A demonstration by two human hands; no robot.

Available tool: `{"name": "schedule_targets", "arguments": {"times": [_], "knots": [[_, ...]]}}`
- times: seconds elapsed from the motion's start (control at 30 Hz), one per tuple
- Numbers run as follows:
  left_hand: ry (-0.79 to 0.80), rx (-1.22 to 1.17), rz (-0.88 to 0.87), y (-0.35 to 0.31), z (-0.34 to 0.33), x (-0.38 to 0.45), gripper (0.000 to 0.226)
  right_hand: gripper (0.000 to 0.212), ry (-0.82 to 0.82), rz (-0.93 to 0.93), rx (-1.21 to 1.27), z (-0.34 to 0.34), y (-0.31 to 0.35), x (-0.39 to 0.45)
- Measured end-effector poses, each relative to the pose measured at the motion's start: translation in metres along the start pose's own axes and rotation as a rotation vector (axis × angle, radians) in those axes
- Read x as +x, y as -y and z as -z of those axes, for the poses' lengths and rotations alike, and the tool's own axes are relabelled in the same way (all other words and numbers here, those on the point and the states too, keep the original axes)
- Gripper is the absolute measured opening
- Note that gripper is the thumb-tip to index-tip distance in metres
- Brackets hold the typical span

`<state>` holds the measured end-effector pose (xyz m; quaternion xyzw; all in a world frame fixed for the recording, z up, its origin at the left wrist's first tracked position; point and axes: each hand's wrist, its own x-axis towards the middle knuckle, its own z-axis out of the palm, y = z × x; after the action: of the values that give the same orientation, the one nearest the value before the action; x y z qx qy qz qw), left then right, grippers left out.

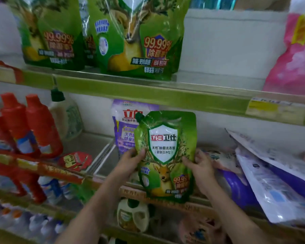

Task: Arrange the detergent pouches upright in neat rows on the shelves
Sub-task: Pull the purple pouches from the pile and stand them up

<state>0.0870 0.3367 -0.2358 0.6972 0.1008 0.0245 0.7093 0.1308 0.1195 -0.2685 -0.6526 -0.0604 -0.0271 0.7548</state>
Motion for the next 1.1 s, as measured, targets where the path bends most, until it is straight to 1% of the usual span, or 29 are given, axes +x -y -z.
{"name": "schedule_targets", "arguments": {"times": [0.03, 0.1, 0.17, 0.2, 0.27, 0.33, 0.37, 0.4, 0.43, 0.5, 0.53, 0.57, 0.6, 0.67, 0.7, 0.73, 0.77, 0.8, 0.87, 0.97, 1.03, 1.1], "knots": [[0.024, -0.107, 0.042, 0.005, 0.000, 0.002, 0.017, 0.020, 0.022, -0.019, -0.009, 0.003, 0.002, 0.001], [0.033, -0.254, 0.061, 0.014, 0.003, 0.005, 0.015, 0.020, 0.056, -0.034, -0.053, 0.010, 0.010, 0.000], [0.045, -0.299, 0.073, 0.020, 0.010, 0.006, 0.017, 0.015, 0.060, 0.019, -0.201, 0.016, 0.019, -0.003], [0.046, -0.272, 0.064, 0.021, 0.013, 0.005, 0.018, 0.016, 0.056, 0.070, -0.296, 0.017, 0.024, -0.008], [0.034, -0.130, 0.007, 0.021, 0.018, 0.000, 0.019, 0.027, 0.018, 0.165, -0.490, 0.015, 0.032, -0.021], [-0.010, -0.017, -0.086, 0.021, 0.019, -0.010, 0.016, 0.018, -0.036, 0.262, -0.601, 0.014, 0.035, -0.038], [-0.031, 0.021, -0.146, 0.020, 0.019, -0.017, 0.015, 0.013, -0.075, 0.278, -0.631, 0.014, 0.037, -0.047], [-0.046, 0.065, -0.212, 0.017, 0.017, -0.023, 0.015, 0.012, -0.116, 0.268, -0.641, 0.016, 0.040, -0.055], [-0.060, 0.116, -0.278, 0.011, 0.016, -0.030, 0.016, 0.016, -0.153, 0.259, -0.641, 0.018, 0.043, -0.063], [-0.077, 0.192, -0.409, -0.008, 0.013, -0.044, 0.031, 0.028, -0.210, 0.255, -0.592, 0.020, 0.057, -0.079], [-0.077, 0.216, -0.467, -0.023, 0.012, -0.052, 0.037, 0.027, -0.219, 0.255, -0.545, 0.020, 0.070, -0.085], [-0.077, 0.243, -0.520, -0.040, 0.010, -0.059, 0.037, 0.024, -0.219, 0.266, -0.488, 0.021, 0.085, -0.090], [-0.073, 0.258, -0.568, -0.057, 0.007, -0.066, 0.034, 0.024, -0.219, 0.295, -0.428, 0.021, 0.104, -0.094], [-0.044, 0.267, -0.683, -0.095, 0.002, -0.080, 0.022, 0.042, -0.190, 0.366, -0.345, 0.021, 0.144, -0.103], [-0.021, 0.244, -0.732, -0.111, 0.002, -0.089, 0.017, 0.047, -0.184, 0.396, -0.331, 0.023, 0.161, -0.109], [0.019, 0.208, -0.804, -0.133, -0.005, -0.095, 0.020, 0.050, -0.202, 0.460, -0.316, 0.027, 0.187, -0.116], [0.037, 0.165, -0.840, -0.150, -0.007, -0.099, 0.024, 0.049, -0.194, 0.496, -0.320, 0.029, 0.204, -0.120], [0.028, 0.135, -0.857, -0.165, -0.008, -0.105, 0.022, 0.043, -0.177, 0.518, -0.332, 0.027, 0.218, -0.120], [0.041, 0.086, -0.901, -0.198, -0.015, -0.106, 0.016, 0.035, -0.204, 0.602, -0.340, 0.029, 0.249, -0.118], [0.023, 0.079, -0.925, -0.250, -0.028, -0.100, 0.011, 0.027, -0.231, 0.666, -0.310, 0.030, 0.301, -0.101], [-0.033, 0.075, -0.944, -0.281, -0.039, -0.089, 0.026, 0.025, -0.271, 0.711, -0.331, 0.030, 0.333, -0.084], [-0.082, 0.092, -0.963, -0.307, -0.050, -0.078, 0.032, 0.023, -0.302, 0.721, -0.354, 0.032, 0.357, -0.065]]}}
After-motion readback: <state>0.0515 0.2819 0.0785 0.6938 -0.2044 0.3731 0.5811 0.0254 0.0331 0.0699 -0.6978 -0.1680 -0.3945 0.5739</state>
